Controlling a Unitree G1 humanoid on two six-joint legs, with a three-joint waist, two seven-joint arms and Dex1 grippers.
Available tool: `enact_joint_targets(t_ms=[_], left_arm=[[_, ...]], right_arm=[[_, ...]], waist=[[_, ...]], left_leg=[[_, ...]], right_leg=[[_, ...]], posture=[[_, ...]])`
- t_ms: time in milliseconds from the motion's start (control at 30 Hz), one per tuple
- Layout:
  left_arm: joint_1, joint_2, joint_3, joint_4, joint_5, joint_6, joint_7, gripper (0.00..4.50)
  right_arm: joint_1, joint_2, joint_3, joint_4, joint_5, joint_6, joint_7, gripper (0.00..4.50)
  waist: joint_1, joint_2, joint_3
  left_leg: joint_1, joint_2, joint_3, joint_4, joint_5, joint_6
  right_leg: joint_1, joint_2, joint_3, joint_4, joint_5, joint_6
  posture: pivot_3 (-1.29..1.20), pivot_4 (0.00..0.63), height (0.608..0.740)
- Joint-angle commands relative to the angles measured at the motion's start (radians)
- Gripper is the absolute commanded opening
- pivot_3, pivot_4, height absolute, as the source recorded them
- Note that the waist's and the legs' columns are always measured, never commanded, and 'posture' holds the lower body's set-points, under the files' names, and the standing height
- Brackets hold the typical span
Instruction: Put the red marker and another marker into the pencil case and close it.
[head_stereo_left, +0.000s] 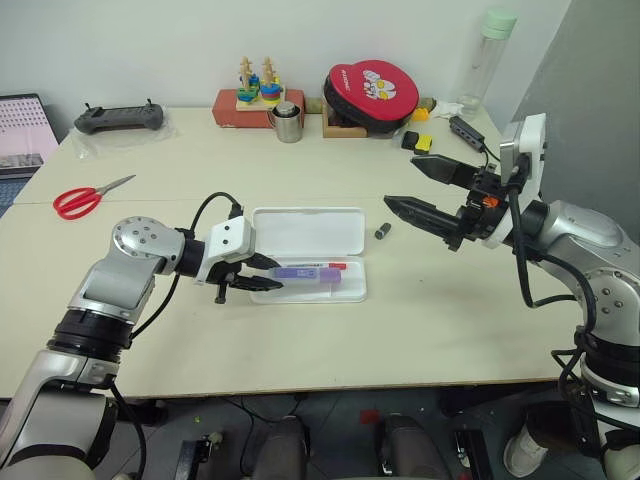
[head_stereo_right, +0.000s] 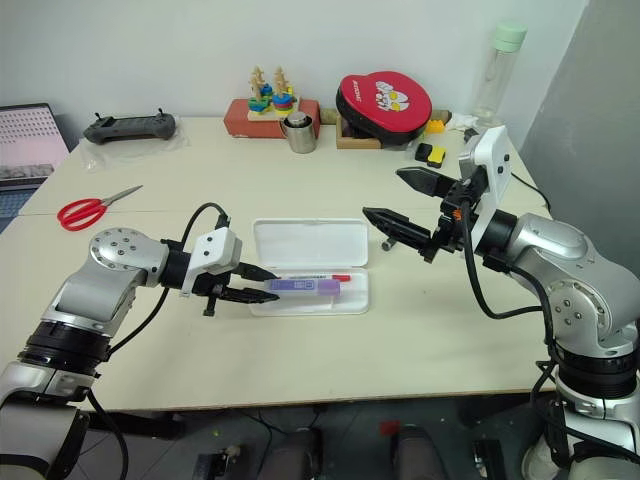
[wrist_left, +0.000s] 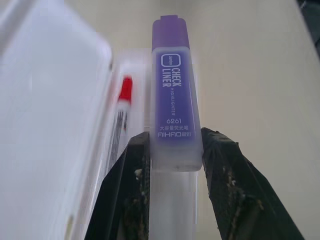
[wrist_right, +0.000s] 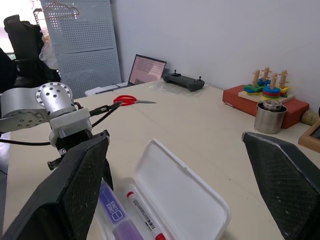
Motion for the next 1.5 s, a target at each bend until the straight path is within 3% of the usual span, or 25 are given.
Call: enact_joint_targets(t_ms=[33,467,533,733,833,1000,1167,1500], left_arm=[[-0.035,0.004,-0.015,0.057,0.061,-0.067,-0.030,1.19],[-0.024,-0.004,-0.020,0.093,0.125,-0.099,-0.050,1.19],[-0.023,-0.006,-0.019,0.097,0.133,-0.102,-0.044,1.90],[-0.023,-0.017,-0.018,0.105,0.149,-0.111,-0.033,3.14],[-0.026,-0.030,-0.002,0.097,0.137,-0.104,-0.024,3.56],[-0.049,-0.111,0.106,-0.006,-0.035,0.046,0.009,4.46],[-0.055,-0.258,0.220,-0.136,-0.179,0.211,0.203,4.46],[-0.025,-0.454,0.221,-0.195,-0.125,0.237,0.547,4.46]], right_arm=[[0.028,-0.009,-0.007,-0.073,0.022,0.006,-0.008,4.50],[0.054,-0.028,0.020,-0.104,0.042,0.046,0.014,4.50],[0.057,-0.034,0.025,-0.107,0.045,0.050,0.020,4.50],[0.060,-0.041,0.029,-0.106,0.050,0.051,0.021,4.50],[0.063,-0.042,0.032,-0.102,0.047,0.049,0.024,4.50],[0.071,-0.027,0.039,-0.073,0.016,0.029,0.015,4.50],[0.056,0.023,0.104,0.065,-0.151,-0.027,-0.086,4.50],[-0.087,0.251,0.176,0.513,-0.475,-0.128,-0.380,4.50]], waist=[[0.002,0.000,0.000],[0.003,0.000,0.000],[0.003,0.000,0.000],[0.003,0.000,0.000],[0.003,0.000,0.000],[0.004,0.000,0.000],[0.003,-0.001,0.000],[-0.001,-0.001,0.000]], left_leg=[[0.000,0.000,0.000,0.000,0.000,0.000],[-0.001,0.001,0.002,0.000,0.000,0.000],[-0.001,0.001,0.002,0.000,0.000,0.000],[-0.002,0.001,0.002,0.000,0.000,0.001],[-0.002,0.001,0.002,0.000,0.000,0.000],[-0.002,0.001,0.002,0.000,0.000,0.000],[-0.002,0.001,0.001,0.001,0.000,0.000],[0.000,0.001,0.003,0.001,0.000,0.000]], right_leg=[[0.000,0.000,0.000,0.000,0.000,0.000],[-0.001,0.001,0.001,0.000,0.001,0.003],[-0.001,0.001,0.001,0.000,0.001,0.003],[-0.001,0.001,0.001,0.000,0.001,0.003],[-0.001,0.001,0.001,-0.001,0.001,0.003],[-0.001,0.001,0.001,0.000,0.001,0.003],[0.000,0.001,0.001,-0.001,0.002,0.005],[-0.001,0.002,0.004,0.001,0.003,0.005]], posture=[[0.00,0.150,0.740],[0.00,0.150,0.740],[0.00,0.150,0.740],[0.00,0.150,0.740],[0.00,0.150,0.740],[0.00,0.150,0.740],[0.00,0.150,0.740],[0.00,0.150,0.740]])
